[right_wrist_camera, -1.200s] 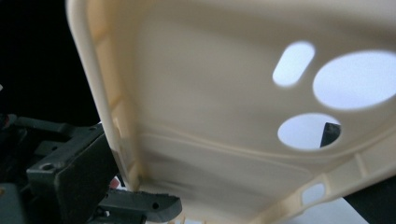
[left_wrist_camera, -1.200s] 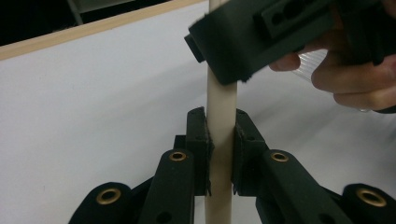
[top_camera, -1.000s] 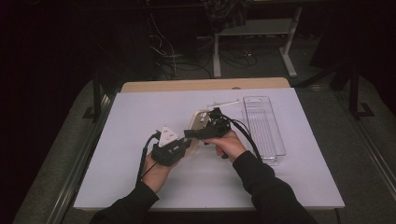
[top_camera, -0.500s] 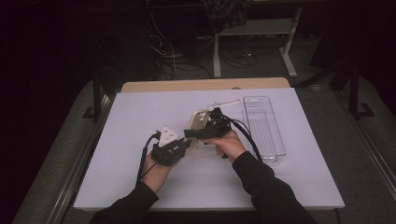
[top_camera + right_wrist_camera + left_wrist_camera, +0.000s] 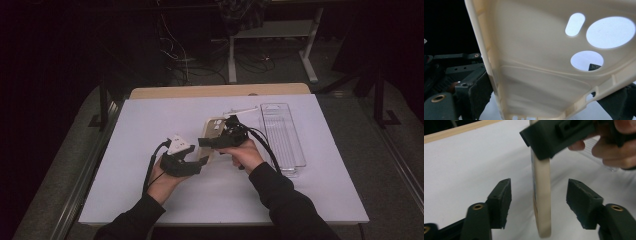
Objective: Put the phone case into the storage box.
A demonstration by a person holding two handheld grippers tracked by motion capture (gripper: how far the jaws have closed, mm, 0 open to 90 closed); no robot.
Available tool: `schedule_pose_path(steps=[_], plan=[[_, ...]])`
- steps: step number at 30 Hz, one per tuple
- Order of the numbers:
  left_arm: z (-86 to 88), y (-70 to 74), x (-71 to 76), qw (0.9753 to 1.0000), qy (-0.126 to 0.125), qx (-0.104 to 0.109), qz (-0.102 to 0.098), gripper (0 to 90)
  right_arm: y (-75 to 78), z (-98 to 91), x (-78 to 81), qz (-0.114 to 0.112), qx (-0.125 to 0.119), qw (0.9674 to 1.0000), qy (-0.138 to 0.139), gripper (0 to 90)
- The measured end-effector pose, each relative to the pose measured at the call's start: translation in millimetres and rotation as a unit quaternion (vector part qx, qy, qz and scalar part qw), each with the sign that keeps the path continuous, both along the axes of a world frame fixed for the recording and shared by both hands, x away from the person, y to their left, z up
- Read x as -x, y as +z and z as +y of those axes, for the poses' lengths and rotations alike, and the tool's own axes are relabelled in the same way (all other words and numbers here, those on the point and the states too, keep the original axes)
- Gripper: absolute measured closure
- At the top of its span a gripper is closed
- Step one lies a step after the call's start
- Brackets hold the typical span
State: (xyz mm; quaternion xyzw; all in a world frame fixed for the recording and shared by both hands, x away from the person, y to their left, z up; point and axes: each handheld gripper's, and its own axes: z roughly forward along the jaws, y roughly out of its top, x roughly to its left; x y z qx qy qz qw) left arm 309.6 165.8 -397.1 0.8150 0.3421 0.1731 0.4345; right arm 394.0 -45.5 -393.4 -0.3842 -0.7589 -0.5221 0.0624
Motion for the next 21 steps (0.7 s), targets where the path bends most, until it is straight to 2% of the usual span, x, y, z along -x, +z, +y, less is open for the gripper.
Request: schedule_pose_path(steps=[1, 2, 6, 10, 12, 18, 21], plan=[[0.7, 0.7, 0.7, 1.0, 0.0, 0.005, 0.006, 30.1, -0.2, -0.8, -0.6, -0.004, 0.001, 1.0, 0.0, 8.4], [3.2, 1.1, -0.2, 1.0, -0.009, 0.002, 0.004, 27.6, 0.2, -1.5, -0.9, -0.005, 0.002, 1.0, -0.002, 8.4], [10.3, 1.9, -1.5, 0.9996, -0.02, 0.002, 0.022, 17.1, 1.4, -3.6, -1.0, -0.004, 0.003, 1.0, -0.005, 8.5], [17.6, -0.1, -3.6, 0.9987, -0.034, 0.008, 0.036, 11.3, 1.2, -4.9, -1.5, -0.009, 0.004, 0.9999, -0.004, 8.5], [22.0, 0.2, -3.6, 0.9982, -0.049, -0.009, 0.034, 9.2, 1.0, -5.3, -1.9, -0.012, 0.006, 0.9999, -0.004, 8.6], [32.9, -0.4, -1.3, 0.9968, -0.072, -0.018, 0.032, 2.5, 1.8, -6.4, -2.0, -0.012, 0.011, 0.9999, -0.004, 8.7], [40.1, -2.7, 0.0, 0.9947, -0.087, -0.039, 0.037, 0.0, 2.7, -7.7, -2.5, -0.012, 0.015, 0.9998, -0.006, 8.7]])
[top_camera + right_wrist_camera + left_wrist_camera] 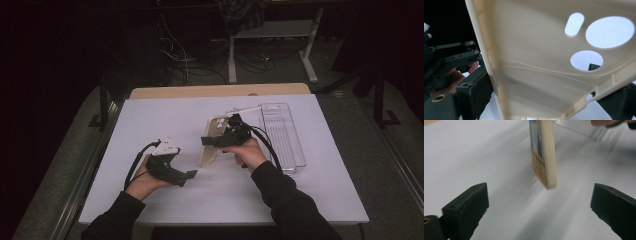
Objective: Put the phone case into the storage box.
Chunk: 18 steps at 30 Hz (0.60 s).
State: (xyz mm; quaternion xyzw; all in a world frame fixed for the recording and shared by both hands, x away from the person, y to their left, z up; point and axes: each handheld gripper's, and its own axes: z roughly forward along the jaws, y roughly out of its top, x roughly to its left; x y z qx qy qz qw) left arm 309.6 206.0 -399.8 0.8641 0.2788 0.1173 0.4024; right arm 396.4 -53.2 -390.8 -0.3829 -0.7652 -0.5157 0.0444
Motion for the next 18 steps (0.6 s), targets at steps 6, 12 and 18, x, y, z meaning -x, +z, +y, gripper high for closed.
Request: schedule_pose_path(steps=[6, 12, 18], plan=[[14.7, -5.4, 3.3, 1.0, -0.008, -0.001, 0.001, 0.0, 2.8, -3.5, -0.4, 0.0, -0.001, 1.0, -0.005, 8.8], [31.0, -11.5, 10.1, 0.9998, -0.02, 0.002, 0.005, 0.0, 3.7, -4.5, -0.5, 0.002, 0.005, 1.0, -0.007, 8.9], [45.7, -20.2, 14.2, 0.9997, -0.01, 0.0, 0.02, 0.0, 2.4, -2.5, -0.8, 0.005, 0.026, 0.9996, -0.004, 8.9]])
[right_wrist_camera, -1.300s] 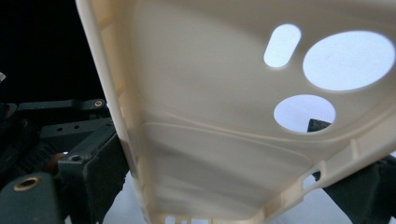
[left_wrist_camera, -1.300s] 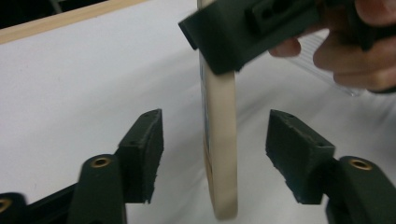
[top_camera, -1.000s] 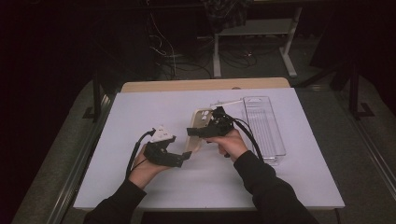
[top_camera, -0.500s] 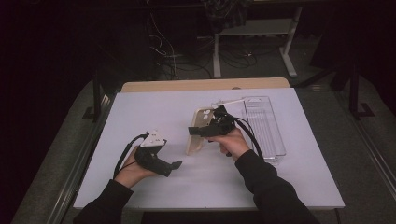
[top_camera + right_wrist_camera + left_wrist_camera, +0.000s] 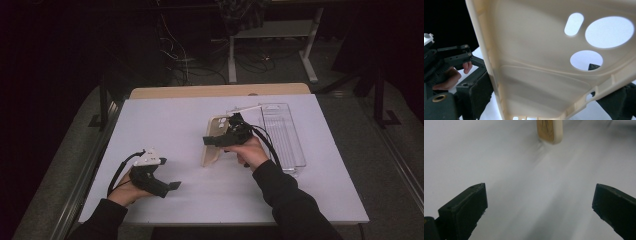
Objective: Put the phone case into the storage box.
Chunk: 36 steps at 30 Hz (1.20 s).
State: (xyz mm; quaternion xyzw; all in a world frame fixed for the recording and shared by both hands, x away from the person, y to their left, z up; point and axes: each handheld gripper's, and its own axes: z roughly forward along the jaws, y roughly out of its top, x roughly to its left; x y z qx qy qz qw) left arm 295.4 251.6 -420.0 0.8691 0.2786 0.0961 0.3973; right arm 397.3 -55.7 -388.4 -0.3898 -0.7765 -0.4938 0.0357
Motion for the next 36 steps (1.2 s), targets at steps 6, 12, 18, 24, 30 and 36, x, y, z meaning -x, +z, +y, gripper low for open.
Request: schedule_pose_path(steps=[6, 12, 18, 24, 30, 36], plan=[[-2.9, -0.5, 0.9, 1.0, 0.002, 0.002, -0.002, 0.0, 4.4, -0.8, -2.1, 0.004, 0.007, 0.9999, -0.008, 9.1], [-1.6, -0.2, -0.1, 1.0, 0.003, 0.0, -0.008, 0.0, 13.6, 0.8, -3.3, -0.005, 0.025, 0.9997, -0.009, 9.1], [-2.5, 1.1, 0.8, 0.9999, 0.008, 0.004, -0.011, 0.0, 21.9, -2.3, -4.8, -0.008, 0.043, 0.9989, -0.016, 9.2], [-3.9, 0.8, 1.2, 0.9999, 0.007, 0.006, -0.013, 0.0, 29.8, -4.9, -6.0, -0.006, 0.045, 0.9987, -0.022, 9.2], [-3.5, 0.6, 1.0, 0.9999, 0.007, 0.005, -0.011, 0.0, 31.9, -7.0, -8.8, -0.011, 0.054, 0.9982, -0.021, 9.2], [-5.0, 0.4, 2.5, 0.9998, 0.012, 0.015, -0.01, 0.0, 37.3, -10.0, -11.0, -0.017, 0.064, 0.9975, -0.023, 9.3]])
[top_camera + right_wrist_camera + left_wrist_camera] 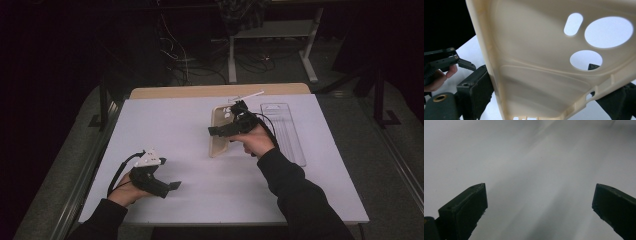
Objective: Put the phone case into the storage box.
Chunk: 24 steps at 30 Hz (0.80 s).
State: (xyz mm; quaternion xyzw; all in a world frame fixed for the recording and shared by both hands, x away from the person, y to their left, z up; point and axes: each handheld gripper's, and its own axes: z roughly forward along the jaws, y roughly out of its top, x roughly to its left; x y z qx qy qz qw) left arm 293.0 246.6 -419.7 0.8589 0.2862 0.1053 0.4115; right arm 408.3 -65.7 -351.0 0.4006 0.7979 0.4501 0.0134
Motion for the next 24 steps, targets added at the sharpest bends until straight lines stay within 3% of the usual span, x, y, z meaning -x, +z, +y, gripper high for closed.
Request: schedule_pose_path(steps=[13, 24], plan=[[0.0, -1.3, -0.7, 0.9999, -0.008, -0.013, -0.001, 0.0, 9.7, -11.1, -5.7, -0.005, 0.02, 0.9997, -0.014, 9.4], [-0.5, -2.8, -0.2, 0.9999, -0.006, -0.008, 0.003, 0.0, 20.1, -25.4, -10.2, -0.004, 0.034, 0.9989, -0.033, 9.5]])
